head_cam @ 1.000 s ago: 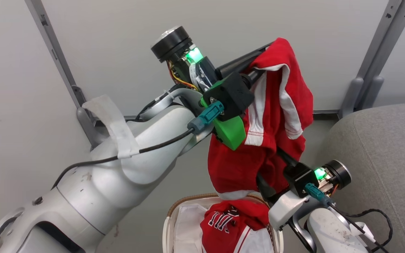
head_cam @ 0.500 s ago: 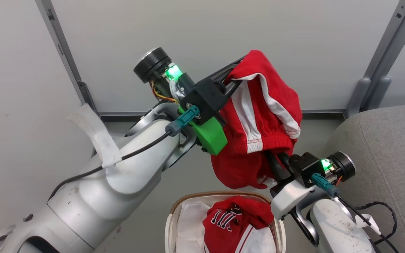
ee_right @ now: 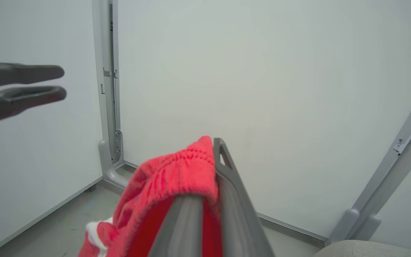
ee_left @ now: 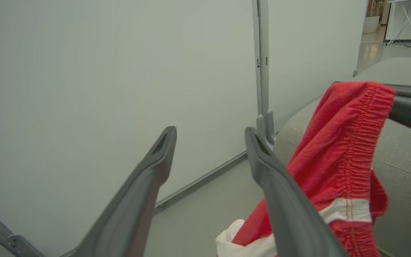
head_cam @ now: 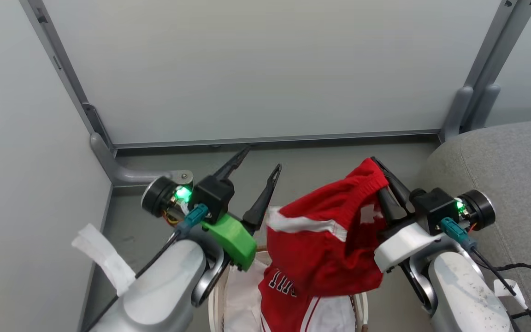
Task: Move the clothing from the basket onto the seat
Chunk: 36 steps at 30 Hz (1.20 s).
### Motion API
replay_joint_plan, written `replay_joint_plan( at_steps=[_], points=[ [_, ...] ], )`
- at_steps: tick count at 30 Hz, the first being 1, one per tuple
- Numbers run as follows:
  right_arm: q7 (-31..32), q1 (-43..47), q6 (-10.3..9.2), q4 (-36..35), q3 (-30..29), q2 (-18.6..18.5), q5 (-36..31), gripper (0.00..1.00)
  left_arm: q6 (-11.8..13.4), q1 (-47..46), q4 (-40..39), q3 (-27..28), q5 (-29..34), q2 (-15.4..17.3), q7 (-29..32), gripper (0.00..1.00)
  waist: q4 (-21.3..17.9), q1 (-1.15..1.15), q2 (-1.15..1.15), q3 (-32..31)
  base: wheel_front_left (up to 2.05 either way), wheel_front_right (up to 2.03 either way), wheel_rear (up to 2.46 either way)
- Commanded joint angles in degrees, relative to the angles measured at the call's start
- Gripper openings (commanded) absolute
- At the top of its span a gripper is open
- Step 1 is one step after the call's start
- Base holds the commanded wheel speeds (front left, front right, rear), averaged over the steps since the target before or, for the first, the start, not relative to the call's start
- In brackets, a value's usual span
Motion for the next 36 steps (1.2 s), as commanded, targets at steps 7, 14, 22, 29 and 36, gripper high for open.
replay_joint_plan(
  at_steps=[7,14,22,29,36],
  points=[
    [-0.3,0.42,-0.02,-2.65,-3.67,-0.22,-1.82,0.0,-1.18,11.22,-0.91,6.38,2.07,-1.69,-0.03,1.0,-0.63,0.0,0.0,1.45,0.0,0.0,0.0],
    [-0.3,1.27,-0.02,-3.65,-5.32,-0.21,-3.29,0.0,-2.67,17.14,-1.13,11.34,5.12,-3.86,-0.04,1.0,-1.21,0.0,0.0,2.24,0.0,0.0,0.0],
    [-0.3,0.82,-0.02,-3.82,-5.76,-0.22,-3.79,0.0,-4.21,19.96,-1.41,14.61,7.9,-5.81,-0.05,1.0,-2.28,0.0,0.0,2.55,0.0,0.0,0.0],
    [-0.3,-0.87,-0.02,-4.18,-5.52,-0.22,-4.95,0.0,-4.84,20.89,-2.42,15.47,9.12,-6.91,-0.04,1.0,-5.14,0.0,0.0,3.27,0.0,0.0,0.0],
    [-0.3,-2.56,-0.04,-4.84,-5.25,-0.22,-7.19,0.0,-5.11,20.85,-3.44,14.88,9.39,-7.3,-0.04,1.0,-11.58,0.0,0.0,4.94,0.0,0.0,0.0]
  ],
)
